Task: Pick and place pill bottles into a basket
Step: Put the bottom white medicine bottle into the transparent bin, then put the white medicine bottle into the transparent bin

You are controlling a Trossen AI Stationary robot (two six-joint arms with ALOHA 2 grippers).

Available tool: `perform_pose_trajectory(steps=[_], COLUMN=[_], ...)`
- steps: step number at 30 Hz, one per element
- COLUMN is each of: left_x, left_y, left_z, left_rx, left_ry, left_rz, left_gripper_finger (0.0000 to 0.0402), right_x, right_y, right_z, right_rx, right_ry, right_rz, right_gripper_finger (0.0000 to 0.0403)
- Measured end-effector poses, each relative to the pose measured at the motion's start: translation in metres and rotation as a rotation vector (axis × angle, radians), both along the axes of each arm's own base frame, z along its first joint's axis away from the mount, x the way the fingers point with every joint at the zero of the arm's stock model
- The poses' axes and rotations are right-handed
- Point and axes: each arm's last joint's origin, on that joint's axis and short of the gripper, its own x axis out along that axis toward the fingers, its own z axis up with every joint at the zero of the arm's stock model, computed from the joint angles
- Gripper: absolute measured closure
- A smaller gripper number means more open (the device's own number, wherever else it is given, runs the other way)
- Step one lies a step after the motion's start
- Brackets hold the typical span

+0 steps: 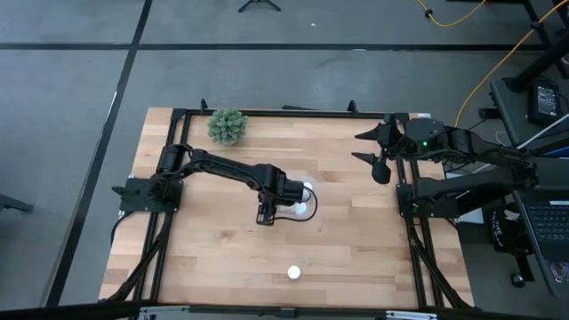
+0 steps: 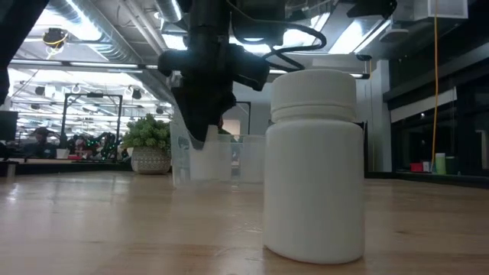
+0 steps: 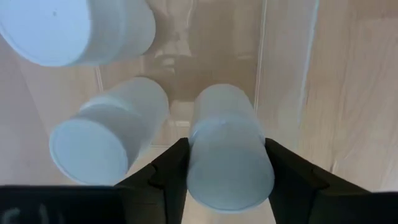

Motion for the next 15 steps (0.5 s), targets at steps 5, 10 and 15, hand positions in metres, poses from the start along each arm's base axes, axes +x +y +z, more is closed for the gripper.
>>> perform_pose_trajectory(steps=[5, 10, 15], left_x=[0.0, -0.002, -0.001], left_y=[0.0, -0.001, -0.001], left_z=[0.0, 0.005, 0.025], left_rx=[-0.002, -0.028, -0.039], left_ry=[-0.001, 0.011, 0.035], left_rz=[0.023, 0.057, 0.075], left_gripper_finger=[0.0173, 0.0131, 0.0126], right_x=[0.0, 0.0, 0.0], right_y=[0.0, 0.0, 0.0], right_z=[0.0, 0.0, 0.0], right_rx=[0.0, 0.0, -0.001], right_ry=[0.0, 0.002, 0.006], right_rz=[0.0, 0.0, 0.0], right_gripper_finger=[0.0148, 0.0148, 0.0148])
